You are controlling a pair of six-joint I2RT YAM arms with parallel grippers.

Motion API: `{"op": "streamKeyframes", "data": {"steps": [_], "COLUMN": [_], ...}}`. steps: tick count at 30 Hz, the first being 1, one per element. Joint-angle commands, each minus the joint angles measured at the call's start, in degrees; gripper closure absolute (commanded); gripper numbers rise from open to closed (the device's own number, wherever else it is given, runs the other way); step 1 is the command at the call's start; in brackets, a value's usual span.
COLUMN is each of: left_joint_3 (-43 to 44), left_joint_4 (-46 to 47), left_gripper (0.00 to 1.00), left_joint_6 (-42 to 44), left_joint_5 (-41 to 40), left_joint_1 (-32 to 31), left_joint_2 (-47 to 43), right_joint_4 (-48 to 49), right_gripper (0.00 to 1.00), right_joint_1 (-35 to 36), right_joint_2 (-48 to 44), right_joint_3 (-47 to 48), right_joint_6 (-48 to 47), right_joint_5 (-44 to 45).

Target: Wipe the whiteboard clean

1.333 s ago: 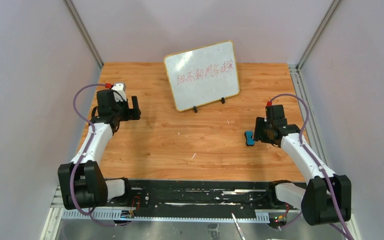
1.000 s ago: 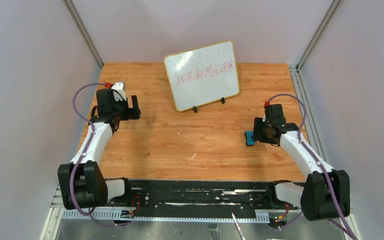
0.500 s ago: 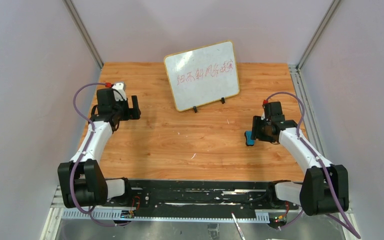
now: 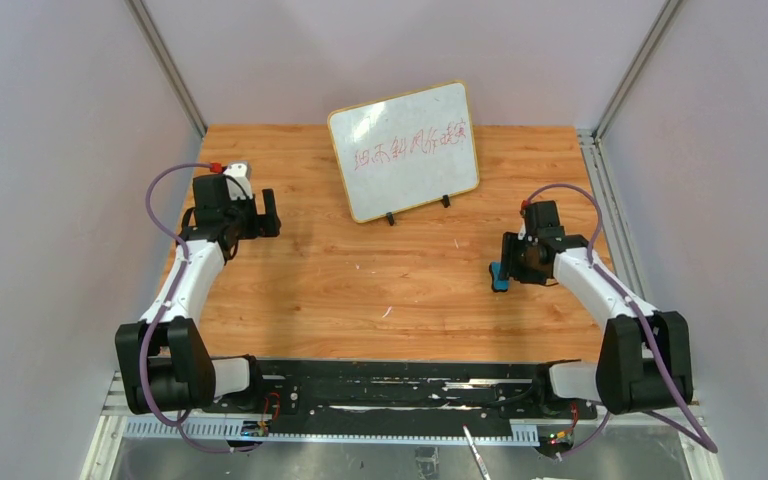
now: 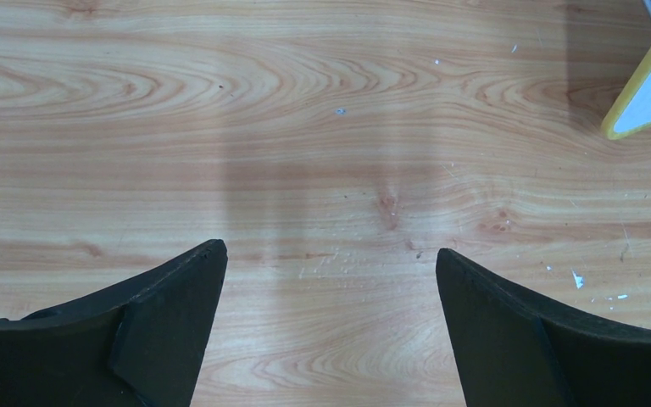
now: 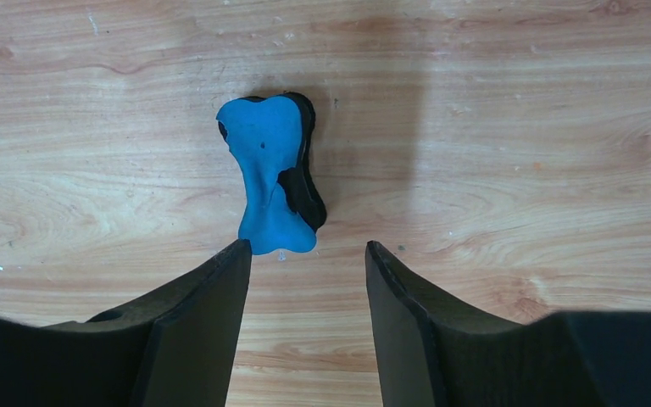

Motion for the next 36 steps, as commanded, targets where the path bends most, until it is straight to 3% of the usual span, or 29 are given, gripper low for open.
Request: {"op": "streamKeyframes", "data": {"steps": [1,27,36], "left_joint_3": [1.4,1.1,1.1], "left_joint_4": [0.1,0.0,0.2], "left_gripper": [0.02,0.02,0.02], "left_joint_6": [0.6,0.4,0.2], "left_joint_5": [-0.4,-1.0,-0.6], "left_joint_1": [0.0,0.0,0.0], "left_joint_2": [-0.1,-0.9,-0.8], "right_joint_4": [0.1,0.2,0.0], "right_gripper": [0.47,0.51,0.66], "right_joint_1": [0.9,4.1,4.6], "right_joint_2": [2.7,13.0,12.6], "right_joint_3": [2.7,5.3,5.3], "right_joint_6": [-0.1,-1.1,-1.1], "right_joint_5": [-1.2,-1.7,-1.3]}}
